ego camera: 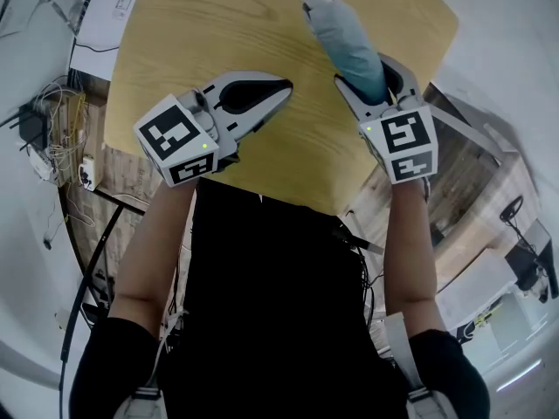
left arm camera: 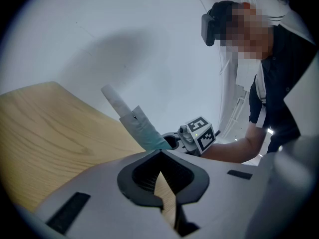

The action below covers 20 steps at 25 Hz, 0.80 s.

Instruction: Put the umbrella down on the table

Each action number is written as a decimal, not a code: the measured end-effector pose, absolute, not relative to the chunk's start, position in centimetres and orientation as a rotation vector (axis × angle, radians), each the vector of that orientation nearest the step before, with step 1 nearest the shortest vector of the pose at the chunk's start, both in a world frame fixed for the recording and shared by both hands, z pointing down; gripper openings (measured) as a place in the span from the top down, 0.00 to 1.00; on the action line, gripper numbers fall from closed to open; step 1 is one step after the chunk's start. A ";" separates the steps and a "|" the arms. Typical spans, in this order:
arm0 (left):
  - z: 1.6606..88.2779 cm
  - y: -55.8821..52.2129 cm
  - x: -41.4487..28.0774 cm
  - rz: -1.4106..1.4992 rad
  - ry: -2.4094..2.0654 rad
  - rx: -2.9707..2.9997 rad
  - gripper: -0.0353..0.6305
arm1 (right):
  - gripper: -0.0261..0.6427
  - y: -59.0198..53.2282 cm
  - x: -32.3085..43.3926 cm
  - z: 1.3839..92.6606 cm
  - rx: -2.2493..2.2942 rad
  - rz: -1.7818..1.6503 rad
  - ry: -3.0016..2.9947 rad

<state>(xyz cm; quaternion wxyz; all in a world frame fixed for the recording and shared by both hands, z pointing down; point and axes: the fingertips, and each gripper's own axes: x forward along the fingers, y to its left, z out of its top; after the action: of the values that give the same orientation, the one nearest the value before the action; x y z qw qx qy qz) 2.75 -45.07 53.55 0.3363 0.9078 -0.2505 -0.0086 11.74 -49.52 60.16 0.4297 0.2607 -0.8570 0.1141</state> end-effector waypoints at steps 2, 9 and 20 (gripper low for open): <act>53.7 -45.3 2.9 -0.022 -0.654 2.365 0.93 | 0.55 -49.4 11.8 60.7 0.625 0.269 -2.121; 54.0 -45.2 2.9 -0.028 -0.642 2.357 0.93 | 0.55 -49.1 11.5 62.0 0.582 0.273 -2.091; 54.5 -44.9 2.9 -0.033 -0.643 2.340 0.93 | 0.55 -48.5 12.2 63.9 0.538 0.332 -2.039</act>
<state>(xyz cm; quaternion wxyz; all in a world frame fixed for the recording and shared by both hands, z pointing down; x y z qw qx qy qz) 2.94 -44.87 54.54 0.3496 0.9033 -0.2483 -0.0128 12.18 -48.47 63.89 0.4823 0.2207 -0.8368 0.1362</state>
